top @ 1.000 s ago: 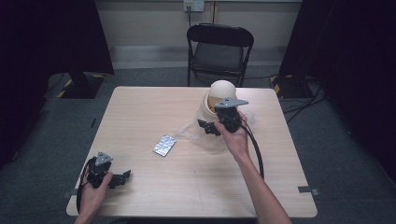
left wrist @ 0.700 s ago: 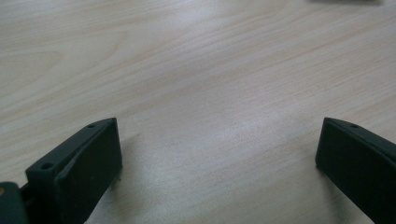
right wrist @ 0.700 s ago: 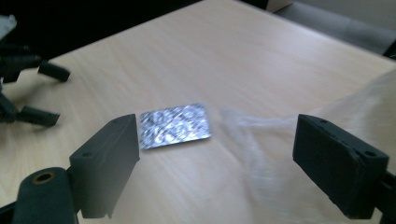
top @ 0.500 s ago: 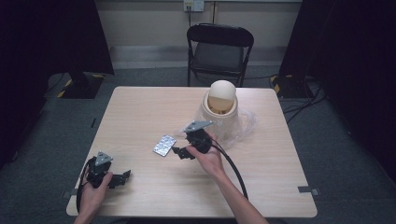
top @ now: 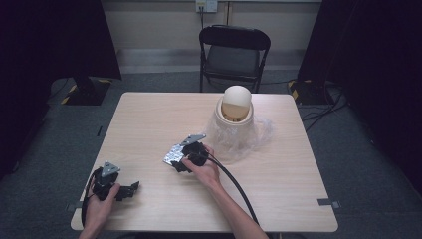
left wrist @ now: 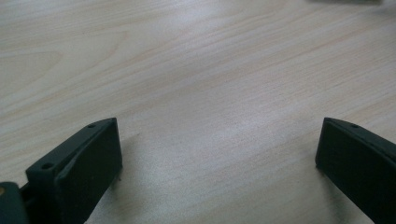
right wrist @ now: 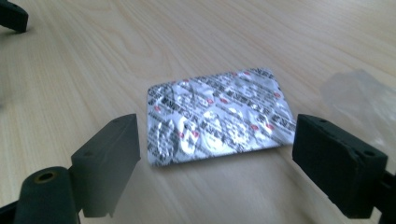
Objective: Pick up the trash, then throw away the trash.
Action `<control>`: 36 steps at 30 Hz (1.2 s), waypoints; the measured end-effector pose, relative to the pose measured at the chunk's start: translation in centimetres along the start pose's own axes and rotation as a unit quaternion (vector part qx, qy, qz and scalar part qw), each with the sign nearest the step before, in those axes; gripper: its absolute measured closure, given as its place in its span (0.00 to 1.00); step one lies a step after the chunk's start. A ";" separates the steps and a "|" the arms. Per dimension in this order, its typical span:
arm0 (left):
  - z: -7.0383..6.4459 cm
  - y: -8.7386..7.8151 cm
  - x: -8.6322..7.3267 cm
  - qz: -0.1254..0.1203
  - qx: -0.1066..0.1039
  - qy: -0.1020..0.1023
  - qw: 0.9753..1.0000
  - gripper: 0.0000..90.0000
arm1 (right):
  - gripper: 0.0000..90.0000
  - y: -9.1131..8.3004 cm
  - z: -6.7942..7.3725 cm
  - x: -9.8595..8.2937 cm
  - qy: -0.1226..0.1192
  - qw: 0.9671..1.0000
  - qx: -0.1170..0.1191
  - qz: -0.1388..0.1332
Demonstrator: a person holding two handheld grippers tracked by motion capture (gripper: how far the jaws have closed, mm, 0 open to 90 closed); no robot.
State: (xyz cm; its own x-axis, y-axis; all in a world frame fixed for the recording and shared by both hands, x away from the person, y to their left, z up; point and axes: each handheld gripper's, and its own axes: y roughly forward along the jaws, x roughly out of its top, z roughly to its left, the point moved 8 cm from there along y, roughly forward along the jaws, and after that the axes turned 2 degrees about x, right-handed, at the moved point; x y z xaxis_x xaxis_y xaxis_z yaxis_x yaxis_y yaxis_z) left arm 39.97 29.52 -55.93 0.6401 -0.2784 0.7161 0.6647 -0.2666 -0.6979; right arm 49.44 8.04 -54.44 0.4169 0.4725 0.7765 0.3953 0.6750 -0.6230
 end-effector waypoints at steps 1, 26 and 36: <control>0.0 0.0 0.0 0.000 0.000 0.000 1.000 0.00 | 0.16 0.0 0.0 0.0 0.000 1.000 0.000 0.000; 0.0 0.0 0.0 -0.001 -0.002 0.000 1.000 0.00 | 0.22 0.4 -0.6 -0.2 -0.056 0.997 -0.044 0.017; 0.0 0.0 0.0 -0.001 -0.002 0.000 1.000 0.00 | 0.21 -1.1 -1.5 -1.2 -0.038 0.998 -0.030 0.027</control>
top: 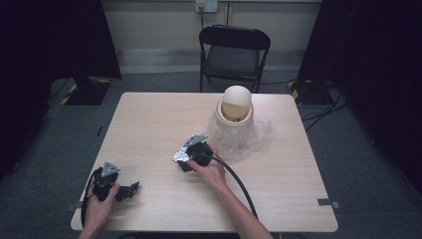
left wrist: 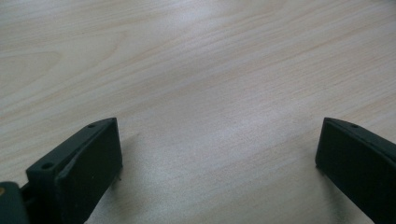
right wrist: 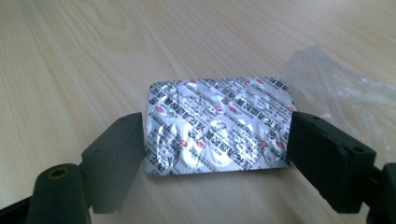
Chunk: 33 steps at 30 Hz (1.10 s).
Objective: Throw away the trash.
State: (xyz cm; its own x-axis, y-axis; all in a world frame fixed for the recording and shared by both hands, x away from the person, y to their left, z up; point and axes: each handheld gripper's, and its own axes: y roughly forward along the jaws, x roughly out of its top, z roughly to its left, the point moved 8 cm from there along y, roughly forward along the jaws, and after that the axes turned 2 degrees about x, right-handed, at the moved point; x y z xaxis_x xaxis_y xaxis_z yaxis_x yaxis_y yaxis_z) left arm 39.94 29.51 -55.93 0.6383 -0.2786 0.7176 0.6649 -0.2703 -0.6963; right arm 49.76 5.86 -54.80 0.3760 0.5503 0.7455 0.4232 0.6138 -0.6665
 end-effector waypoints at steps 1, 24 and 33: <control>0.0 0.0 0.0 0.000 0.000 0.000 1.000 0.00 | 0.21 0.0 0.0 0.0 0.000 1.000 0.000 0.000; 0.0 0.0 0.0 0.001 0.000 0.001 1.000 0.00 | 0.25 2.0 2.5 3.3 -0.007 0.996 0.091 -0.018; 0.0 0.0 0.0 0.000 0.000 0.000 1.000 0.00 | 0.22 3.9 4.5 3.3 -0.012 0.990 0.138 0.011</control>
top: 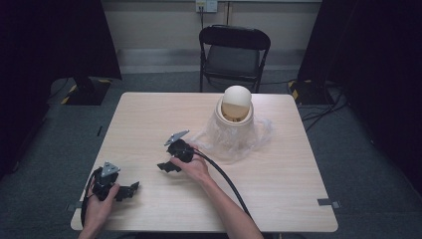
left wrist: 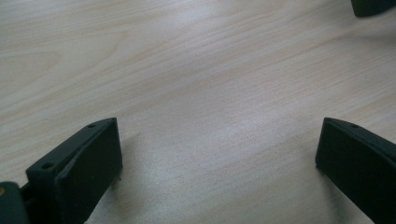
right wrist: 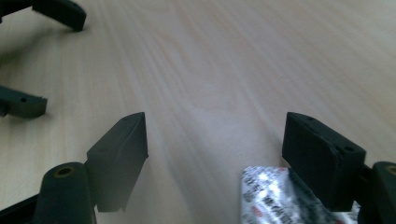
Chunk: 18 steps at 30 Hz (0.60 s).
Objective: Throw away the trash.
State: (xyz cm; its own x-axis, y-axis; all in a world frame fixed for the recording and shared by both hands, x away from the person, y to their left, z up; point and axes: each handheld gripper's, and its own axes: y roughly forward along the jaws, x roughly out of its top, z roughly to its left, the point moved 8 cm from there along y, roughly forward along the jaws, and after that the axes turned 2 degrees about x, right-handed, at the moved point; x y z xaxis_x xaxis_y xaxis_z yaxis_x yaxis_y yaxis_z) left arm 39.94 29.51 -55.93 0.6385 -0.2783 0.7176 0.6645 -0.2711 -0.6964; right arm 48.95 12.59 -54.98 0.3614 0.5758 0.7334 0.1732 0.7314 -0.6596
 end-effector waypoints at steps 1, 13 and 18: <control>0.0 0.0 0.0 0.000 0.000 0.000 1.000 0.00 | 0.22 0.0 0.1 -0.2 -0.003 1.000 0.001 0.003; 0.0 0.0 0.0 0.000 0.000 0.000 1.000 0.00 | 0.21 -4.4 1.5 -3.9 0.016 1.000 -0.001 0.007; 0.0 0.0 0.0 0.000 0.000 0.000 1.000 0.00 | 0.21 -7.9 0.9 -4.5 0.035 0.997 -0.060 -0.028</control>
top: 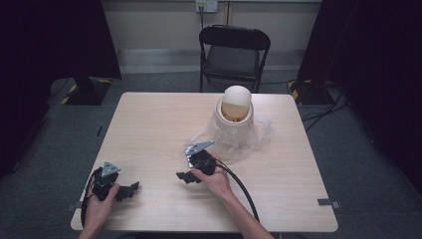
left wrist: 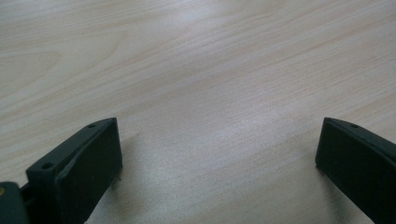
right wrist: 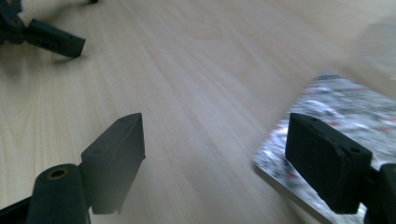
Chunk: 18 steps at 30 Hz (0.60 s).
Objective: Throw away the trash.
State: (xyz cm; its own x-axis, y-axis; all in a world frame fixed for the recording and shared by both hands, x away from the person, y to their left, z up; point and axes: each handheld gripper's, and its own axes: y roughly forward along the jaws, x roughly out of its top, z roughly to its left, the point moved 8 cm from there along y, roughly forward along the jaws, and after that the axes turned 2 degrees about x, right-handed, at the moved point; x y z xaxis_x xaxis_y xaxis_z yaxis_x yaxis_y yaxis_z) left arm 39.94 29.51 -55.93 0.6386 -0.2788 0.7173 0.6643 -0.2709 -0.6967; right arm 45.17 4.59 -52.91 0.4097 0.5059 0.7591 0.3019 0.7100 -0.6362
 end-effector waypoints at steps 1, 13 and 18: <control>0.0 0.0 0.0 0.000 0.000 0.000 1.000 0.00 | 0.21 -0.6 -0.4 0.0 0.005 1.000 -0.018 -0.001; 0.0 0.0 0.0 0.000 0.000 0.000 1.000 0.00 | 0.21 -0.4 -3.6 -1.7 0.046 0.993 -0.110 0.005; 0.0 0.0 0.0 0.000 0.000 0.000 1.000 0.00 | 0.19 0.9 -4.6 -1.5 0.074 0.992 -0.101 -0.014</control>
State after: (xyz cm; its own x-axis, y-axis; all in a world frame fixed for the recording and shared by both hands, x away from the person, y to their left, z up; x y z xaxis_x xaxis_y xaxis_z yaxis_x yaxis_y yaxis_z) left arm 39.95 29.51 -55.93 0.6383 -0.2795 0.7173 0.6642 -0.2711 -0.6967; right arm 48.74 2.22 -55.20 0.5165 0.3983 0.7580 0.4752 0.6031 -0.6407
